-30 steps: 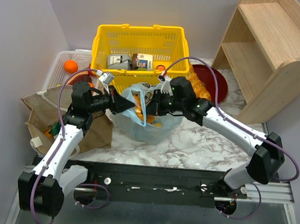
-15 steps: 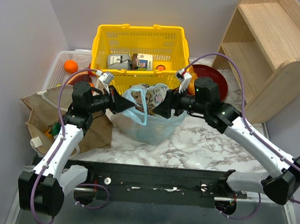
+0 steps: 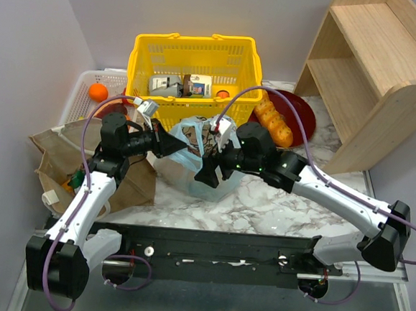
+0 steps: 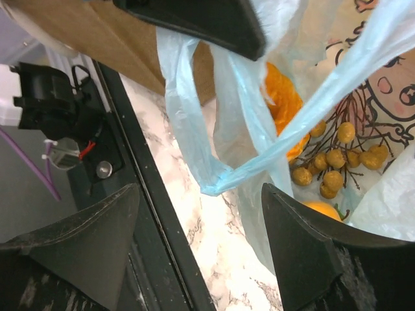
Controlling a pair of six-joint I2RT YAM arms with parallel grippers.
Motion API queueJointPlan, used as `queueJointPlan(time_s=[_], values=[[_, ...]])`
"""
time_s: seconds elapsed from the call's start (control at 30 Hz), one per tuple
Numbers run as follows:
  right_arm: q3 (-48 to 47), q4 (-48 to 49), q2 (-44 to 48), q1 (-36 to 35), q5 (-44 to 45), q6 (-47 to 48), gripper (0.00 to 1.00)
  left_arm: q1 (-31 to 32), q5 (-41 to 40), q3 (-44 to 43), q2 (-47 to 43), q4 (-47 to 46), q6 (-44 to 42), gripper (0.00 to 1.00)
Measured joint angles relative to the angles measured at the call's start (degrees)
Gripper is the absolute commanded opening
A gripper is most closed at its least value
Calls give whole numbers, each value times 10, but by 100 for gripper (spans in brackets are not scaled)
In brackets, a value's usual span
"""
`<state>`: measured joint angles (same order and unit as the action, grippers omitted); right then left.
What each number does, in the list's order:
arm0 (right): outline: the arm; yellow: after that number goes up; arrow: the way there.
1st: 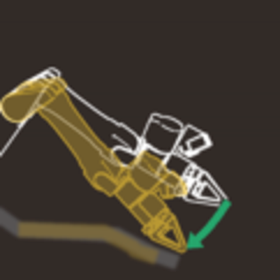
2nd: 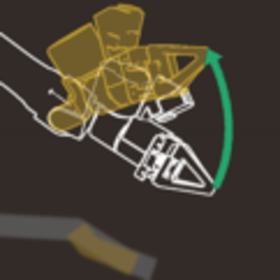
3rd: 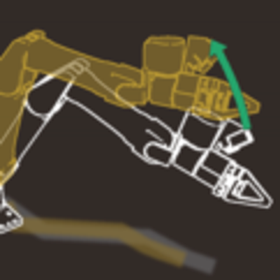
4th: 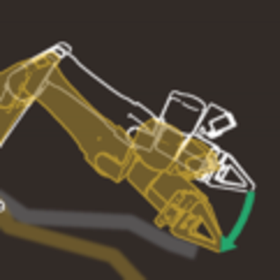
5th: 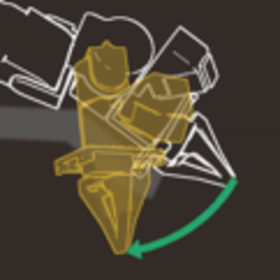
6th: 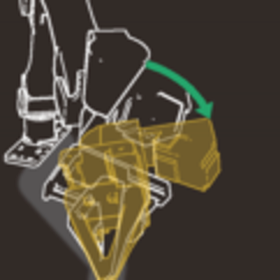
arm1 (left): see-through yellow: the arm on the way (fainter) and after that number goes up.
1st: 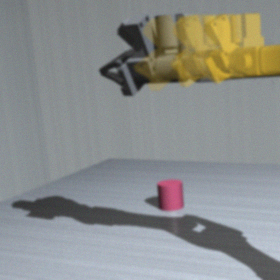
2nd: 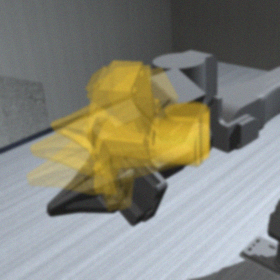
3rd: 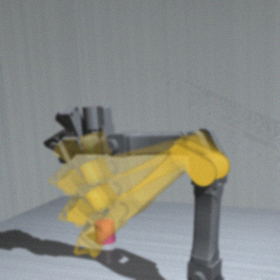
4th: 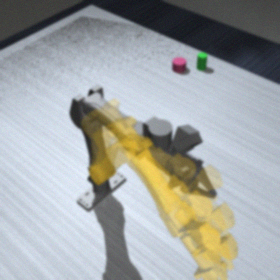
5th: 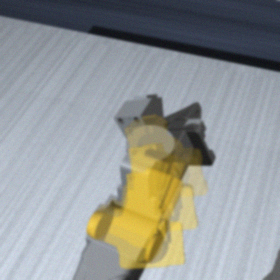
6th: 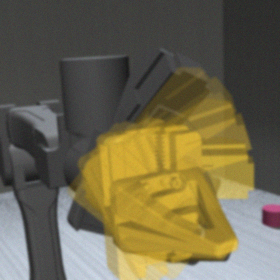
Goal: Place the mixed food into the grocery bags and tie them
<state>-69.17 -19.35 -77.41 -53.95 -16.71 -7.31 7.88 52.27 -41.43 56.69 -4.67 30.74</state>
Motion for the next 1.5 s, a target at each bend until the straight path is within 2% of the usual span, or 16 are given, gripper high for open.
queueJointPlan(time_s=[0.33, 0.63, 0.73, 0.77, 0.83, 0.87, 0.93, 0.97, 1.0, 1.03, 1.1, 1.13, 1.17, 1.23, 1.33, 1.5], values=[[-8, 0, -44, -29, 84, 15, 83, 0, 0, 0, 2, 0, 0, 0], [-20, 3, -67, -47, 130, 30, 75, 0, 0, 0, 5, 0, 0, 0], [-27, 3, -76, -53, 143, 32, 61, 0, 0, 0, 7, 0, 0, 0], [-28, 4, -78, -55, 148, 32, 51, 0, 0, 0, 7, -1, 1, 0], [-31, 4, -81, -58, 158, 34, 41, 0, 0, 0, 7, -1, 2, 0], [-31, 4, -82, -60, 161, 33, 29, 0, 0, 0, 7, -2, 2, 0], [-32, 4, -82, -60, 169, 33, 14, 0, 0, 0, 7, -3, 2, 0], [-33, 4, -82, -60, 172, 32, 3, 0, 0, 0, 7, -3, 2, 0], [-34, 4, -82, -60, 175, 32, 1, 0, 0, 0, 7, -3, 2, 0], [-35, 3, -82, -60, 177, 32, 1, 0, 0, 0, 7, -3, 2, 10], [-39, -1, -82, -60, 180, 34, 1, 0, 0, 0, 7, -3, 0, 39], [-43, -6, -81, -60, 181, 35, 1, 0, 0, 0, 7, -3, -1, 64], [-52, -17, -81, -60, 182, 39, 1, 0, -1, 0, 7, -1, -7, 71], [-76, -46, -78, -60, 182, 49, 1, 0, -3, -3, 7, 9, -17, 84], [-136, -98, -73, -60, 187, 83, 1, 0, -13, -16, 0, 38, -45, 96], [-212, -149, -57, -60, 236, 157, 1, 0, -33, -39, -51, 54, -101, 99]])
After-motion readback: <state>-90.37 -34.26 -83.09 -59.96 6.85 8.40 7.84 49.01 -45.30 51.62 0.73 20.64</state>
